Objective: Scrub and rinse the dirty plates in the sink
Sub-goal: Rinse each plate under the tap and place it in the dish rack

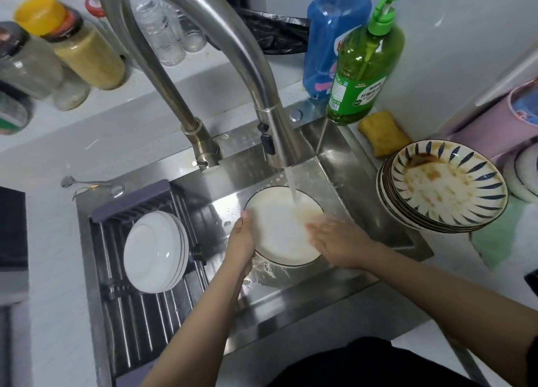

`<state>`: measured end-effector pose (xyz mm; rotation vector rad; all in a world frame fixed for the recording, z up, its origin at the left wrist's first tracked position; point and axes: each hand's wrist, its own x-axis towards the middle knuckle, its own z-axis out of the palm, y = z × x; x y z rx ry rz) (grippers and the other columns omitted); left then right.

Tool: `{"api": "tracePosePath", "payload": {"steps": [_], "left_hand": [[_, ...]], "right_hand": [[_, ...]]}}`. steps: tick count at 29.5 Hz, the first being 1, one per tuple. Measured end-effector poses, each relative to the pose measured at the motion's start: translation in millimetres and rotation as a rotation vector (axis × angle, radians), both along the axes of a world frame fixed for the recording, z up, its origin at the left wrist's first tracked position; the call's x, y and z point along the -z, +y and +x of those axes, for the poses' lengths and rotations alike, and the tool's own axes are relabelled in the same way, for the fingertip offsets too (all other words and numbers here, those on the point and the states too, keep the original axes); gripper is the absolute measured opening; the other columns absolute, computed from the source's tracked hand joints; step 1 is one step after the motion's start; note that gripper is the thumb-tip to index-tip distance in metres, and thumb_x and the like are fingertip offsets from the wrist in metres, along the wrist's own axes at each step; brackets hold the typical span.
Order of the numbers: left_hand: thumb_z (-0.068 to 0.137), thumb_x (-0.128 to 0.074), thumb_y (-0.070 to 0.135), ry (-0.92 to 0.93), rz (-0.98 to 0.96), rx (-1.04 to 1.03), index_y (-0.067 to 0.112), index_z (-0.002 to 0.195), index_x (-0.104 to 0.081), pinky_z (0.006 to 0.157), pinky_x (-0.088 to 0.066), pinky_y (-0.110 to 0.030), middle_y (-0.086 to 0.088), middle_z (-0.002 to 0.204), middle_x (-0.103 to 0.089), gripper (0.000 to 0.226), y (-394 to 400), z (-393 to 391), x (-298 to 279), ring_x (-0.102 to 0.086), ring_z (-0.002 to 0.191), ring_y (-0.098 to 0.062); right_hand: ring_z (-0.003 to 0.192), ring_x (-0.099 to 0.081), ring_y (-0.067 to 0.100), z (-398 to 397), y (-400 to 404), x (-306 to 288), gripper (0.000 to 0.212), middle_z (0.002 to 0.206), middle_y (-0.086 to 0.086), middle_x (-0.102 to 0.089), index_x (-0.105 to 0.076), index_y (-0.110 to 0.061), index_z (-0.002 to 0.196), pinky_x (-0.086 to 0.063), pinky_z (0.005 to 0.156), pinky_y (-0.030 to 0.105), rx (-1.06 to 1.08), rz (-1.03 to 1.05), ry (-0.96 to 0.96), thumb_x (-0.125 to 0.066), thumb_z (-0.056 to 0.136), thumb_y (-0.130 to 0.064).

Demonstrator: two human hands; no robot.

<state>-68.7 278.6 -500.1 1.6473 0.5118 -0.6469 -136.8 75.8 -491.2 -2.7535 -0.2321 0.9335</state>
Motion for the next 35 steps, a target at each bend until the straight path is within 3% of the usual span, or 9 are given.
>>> {"api": "tracePosePath", "payload": {"steps": [6,8,11,15,20,24,27,31,35], "left_hand": [[0.103,-0.028,0.046,0.070,-0.044,0.124,0.009,0.127,-0.055,0.094,-0.046,-0.031,0.000,0.103,-0.065,0.051,-20.5,-14.6,-6.1,-0.062,0.097,-0.017],[0.102,-0.030,0.047,0.050,-0.067,0.070,0.005,0.110,-0.062,0.101,-0.047,-0.043,-0.012,0.098,-0.072,0.054,-17.8,-10.7,2.0,-0.067,0.100,-0.028],[0.093,-0.037,0.064,0.077,-0.061,0.011,0.006,0.124,-0.058,0.100,-0.048,-0.046,-0.015,0.115,-0.068,0.069,-5.0,-4.9,11.5,-0.065,0.107,-0.029],[0.101,-0.030,0.050,0.088,-0.071,-0.023,0.012,0.125,-0.056,0.064,-0.055,-0.027,-0.008,0.112,-0.068,0.052,-2.3,-4.1,8.8,-0.067,0.087,-0.021],[0.096,-0.032,0.060,0.099,-0.026,0.071,0.022,0.131,-0.053,0.103,-0.045,-0.044,0.004,0.126,-0.059,0.056,-14.7,-16.5,-1.5,-0.056,0.118,-0.019],[0.102,-0.030,0.048,0.081,-0.054,0.011,0.010,0.109,-0.063,0.095,-0.050,-0.036,-0.012,0.104,-0.071,0.051,-14.6,-7.9,-4.9,-0.066,0.104,-0.024],[0.090,-0.038,0.069,0.057,-0.058,-0.045,0.011,0.127,-0.055,0.100,-0.048,-0.045,-0.012,0.121,-0.066,0.071,-0.5,3.3,7.3,-0.064,0.110,-0.027],[0.090,-0.037,0.066,0.010,0.055,-0.031,0.015,0.135,-0.052,0.106,-0.041,-0.049,-0.006,0.130,-0.059,0.070,10.6,10.3,10.1,-0.055,0.120,-0.025],[0.097,-0.031,0.059,0.009,0.087,0.040,0.022,0.129,-0.051,0.095,-0.048,-0.037,-0.003,0.129,-0.056,0.053,-0.3,-2.0,-5.3,-0.053,0.116,-0.022]], "right_hand": [[0.147,0.009,0.020,34.9,58.3,5.7,0.056,0.160,0.004,0.004,0.005,-0.017,0.152,0.013,0.118,0.034,0.177,0.136,-0.016,-0.014,0.104,-0.037],[0.147,0.007,0.016,32.8,70.1,0.6,0.053,0.160,0.001,-0.001,-0.005,-0.019,0.153,0.009,0.118,0.033,0.148,0.302,0.008,-0.021,0.104,-0.032],[0.139,0.001,0.000,15.6,58.1,-14.0,0.044,0.158,-0.003,-0.016,-0.025,-0.017,0.149,0.006,0.118,0.025,-0.036,0.515,0.117,-0.025,0.105,-0.021],[0.144,-0.015,0.005,-0.6,31.5,-24.0,0.049,0.155,-0.010,-0.026,-0.031,-0.024,0.148,0.000,0.119,0.025,-0.118,0.296,-0.040,-0.015,0.102,-0.031],[0.148,-0.001,0.016,28.8,50.6,-7.0,0.053,0.161,0.000,-0.004,-0.008,-0.017,0.153,0.006,0.119,0.030,0.157,0.101,-0.045,-0.018,0.103,-0.029],[0.147,0.003,0.011,32.5,83.5,-12.4,0.051,0.160,-0.001,-0.007,-0.013,-0.016,0.153,0.013,0.114,0.021,0.128,0.356,-0.040,-0.023,0.103,-0.019],[0.145,-0.003,0.005,14.6,63.3,-26.8,0.045,0.157,-0.006,-0.015,-0.023,-0.018,0.150,0.006,0.112,0.013,0.018,0.559,0.140,-0.020,0.105,-0.018],[0.143,-0.025,0.016,-2.6,1.1,-13.7,0.073,0.149,-0.005,-0.040,-0.044,-0.029,0.141,-0.012,0.119,0.037,-0.099,0.256,0.049,0.003,0.088,-0.045],[0.145,-0.019,0.019,12.7,-6.1,6.5,0.091,0.153,0.006,-0.034,-0.039,-0.017,0.145,0.019,0.113,0.030,-0.088,-0.076,-0.109,0.014,0.076,-0.042]]}}
